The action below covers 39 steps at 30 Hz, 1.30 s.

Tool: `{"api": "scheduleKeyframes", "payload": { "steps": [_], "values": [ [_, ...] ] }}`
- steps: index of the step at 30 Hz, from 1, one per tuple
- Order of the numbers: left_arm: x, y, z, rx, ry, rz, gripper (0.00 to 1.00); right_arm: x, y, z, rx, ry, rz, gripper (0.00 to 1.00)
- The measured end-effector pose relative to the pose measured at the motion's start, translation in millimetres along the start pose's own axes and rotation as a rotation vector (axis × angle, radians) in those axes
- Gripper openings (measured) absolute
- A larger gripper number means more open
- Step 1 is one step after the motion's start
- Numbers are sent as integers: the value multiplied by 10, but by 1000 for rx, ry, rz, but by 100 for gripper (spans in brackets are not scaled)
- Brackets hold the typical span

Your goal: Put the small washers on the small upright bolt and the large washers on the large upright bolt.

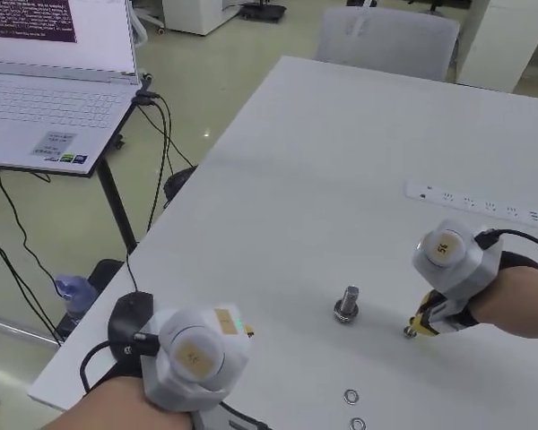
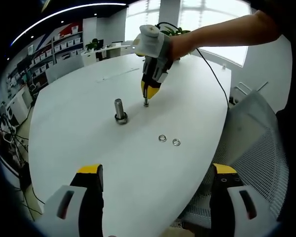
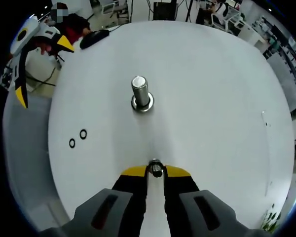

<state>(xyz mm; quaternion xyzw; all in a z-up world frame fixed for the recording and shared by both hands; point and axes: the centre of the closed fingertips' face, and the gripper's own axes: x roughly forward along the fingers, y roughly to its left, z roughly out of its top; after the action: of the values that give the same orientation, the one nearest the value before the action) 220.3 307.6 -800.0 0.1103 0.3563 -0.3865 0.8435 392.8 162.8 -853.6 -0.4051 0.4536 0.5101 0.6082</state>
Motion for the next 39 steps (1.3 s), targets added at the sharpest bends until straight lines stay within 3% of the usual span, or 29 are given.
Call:
{"api": "scheduleKeyframes", "payload": {
  "steps": [13, 39],
  "values": [
    [-27, 19, -114, -10, 22, 0, 87, 151, 19, -30, -9, 18, 2, 13],
    [-10, 59, -98, -5, 32, -7, 84, 158, -28, -3, 8, 8, -4, 17]
  ]
}}
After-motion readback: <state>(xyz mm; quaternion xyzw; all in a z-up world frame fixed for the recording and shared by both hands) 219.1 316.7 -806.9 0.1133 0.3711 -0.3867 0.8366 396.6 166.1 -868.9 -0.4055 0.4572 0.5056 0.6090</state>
